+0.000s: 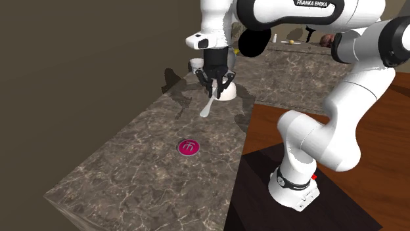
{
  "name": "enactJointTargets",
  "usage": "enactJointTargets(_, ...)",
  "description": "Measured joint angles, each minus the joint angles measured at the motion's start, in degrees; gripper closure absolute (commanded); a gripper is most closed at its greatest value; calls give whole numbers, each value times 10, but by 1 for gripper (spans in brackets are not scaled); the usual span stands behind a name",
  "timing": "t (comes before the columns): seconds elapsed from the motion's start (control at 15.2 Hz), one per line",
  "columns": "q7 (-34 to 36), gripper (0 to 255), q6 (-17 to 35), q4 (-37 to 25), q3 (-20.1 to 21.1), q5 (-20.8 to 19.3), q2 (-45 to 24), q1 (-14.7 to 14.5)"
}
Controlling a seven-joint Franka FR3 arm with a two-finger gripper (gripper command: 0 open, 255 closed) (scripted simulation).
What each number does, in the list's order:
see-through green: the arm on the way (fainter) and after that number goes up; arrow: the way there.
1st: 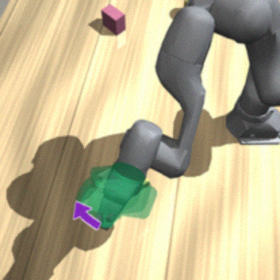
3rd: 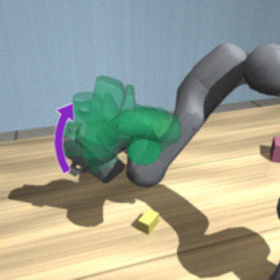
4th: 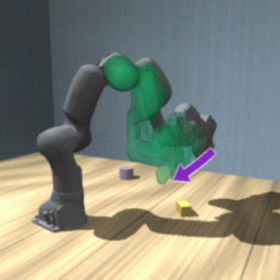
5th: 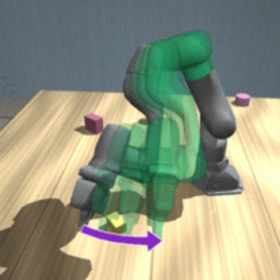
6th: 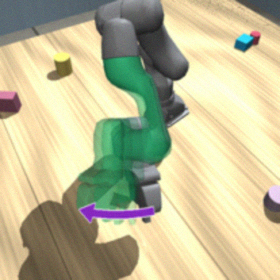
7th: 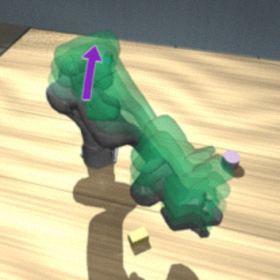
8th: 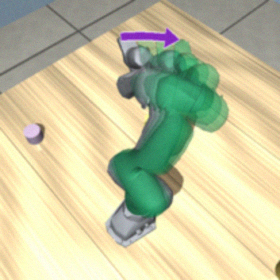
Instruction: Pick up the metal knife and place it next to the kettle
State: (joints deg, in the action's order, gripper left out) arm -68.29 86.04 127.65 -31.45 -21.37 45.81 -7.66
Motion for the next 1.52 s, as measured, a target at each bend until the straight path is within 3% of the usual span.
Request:
enactJointTargets(0.46, -99, 255, 6, -65, -99, -44, -38, -1)
enactJointTargets(0.79, -172, 255, 12, -131, -180, -59, -80, -21)
enactJointTargets(1.12, -249, 255, 23, -209, -287, -60, -133, -68)
enactJointTargets(1.45, -330, 255, 28, -307, -444, -47, -185, -169)
enactJointTargets(1.52, -334, 255, 30, -313, -459, -48, -187, -180)
